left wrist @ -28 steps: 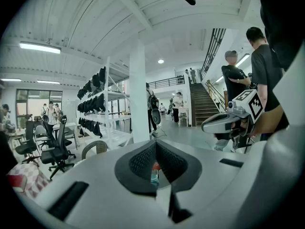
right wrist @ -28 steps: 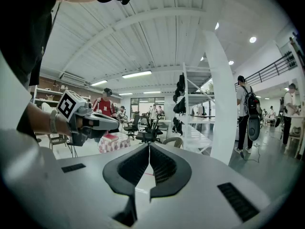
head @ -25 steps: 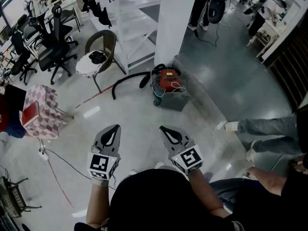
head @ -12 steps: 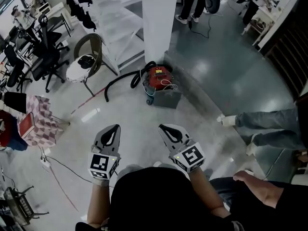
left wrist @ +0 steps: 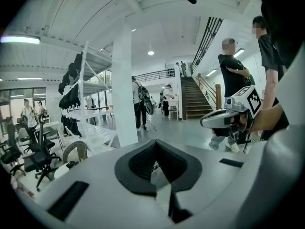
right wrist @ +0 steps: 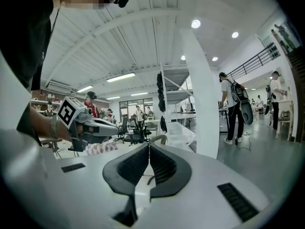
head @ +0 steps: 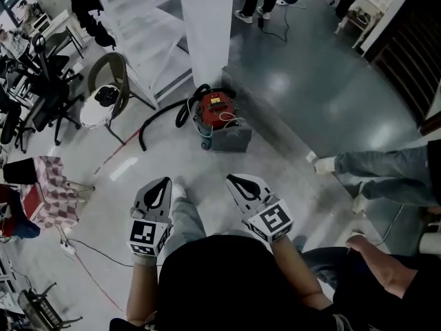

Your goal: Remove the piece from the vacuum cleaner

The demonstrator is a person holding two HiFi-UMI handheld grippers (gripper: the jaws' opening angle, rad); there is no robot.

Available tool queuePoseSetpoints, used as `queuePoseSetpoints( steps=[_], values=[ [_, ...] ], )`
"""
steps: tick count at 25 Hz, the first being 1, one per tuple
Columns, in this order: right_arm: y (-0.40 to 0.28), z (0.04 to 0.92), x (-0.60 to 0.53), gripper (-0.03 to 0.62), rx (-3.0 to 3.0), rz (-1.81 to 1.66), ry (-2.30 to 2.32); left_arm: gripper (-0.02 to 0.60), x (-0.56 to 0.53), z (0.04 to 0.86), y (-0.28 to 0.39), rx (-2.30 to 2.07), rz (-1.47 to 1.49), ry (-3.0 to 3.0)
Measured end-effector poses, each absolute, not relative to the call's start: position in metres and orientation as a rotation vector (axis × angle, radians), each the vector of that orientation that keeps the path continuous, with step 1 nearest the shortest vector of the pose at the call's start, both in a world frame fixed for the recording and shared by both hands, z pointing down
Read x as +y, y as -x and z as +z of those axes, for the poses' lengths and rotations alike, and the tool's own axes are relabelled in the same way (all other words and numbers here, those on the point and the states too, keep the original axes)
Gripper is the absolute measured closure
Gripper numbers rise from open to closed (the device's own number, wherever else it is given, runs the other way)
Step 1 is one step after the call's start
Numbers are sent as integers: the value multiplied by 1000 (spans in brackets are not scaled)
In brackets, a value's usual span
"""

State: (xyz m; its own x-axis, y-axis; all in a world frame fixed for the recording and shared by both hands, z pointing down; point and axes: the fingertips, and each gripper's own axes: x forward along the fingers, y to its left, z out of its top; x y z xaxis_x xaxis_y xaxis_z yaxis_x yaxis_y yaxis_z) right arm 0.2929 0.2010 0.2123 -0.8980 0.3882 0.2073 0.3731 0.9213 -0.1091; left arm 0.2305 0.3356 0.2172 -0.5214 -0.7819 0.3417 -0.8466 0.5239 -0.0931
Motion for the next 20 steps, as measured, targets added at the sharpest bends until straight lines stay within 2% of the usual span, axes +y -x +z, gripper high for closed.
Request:
queuePoseSetpoints(
  steps=[14,20],
  values=[
    [-70,227,194,562,-2814,41,338,563,323,231,20,-2408,311,-1564],
    [3,237,194,562,-2797,35,229,563,327,252,100,-2334,311,-1619]
  ],
)
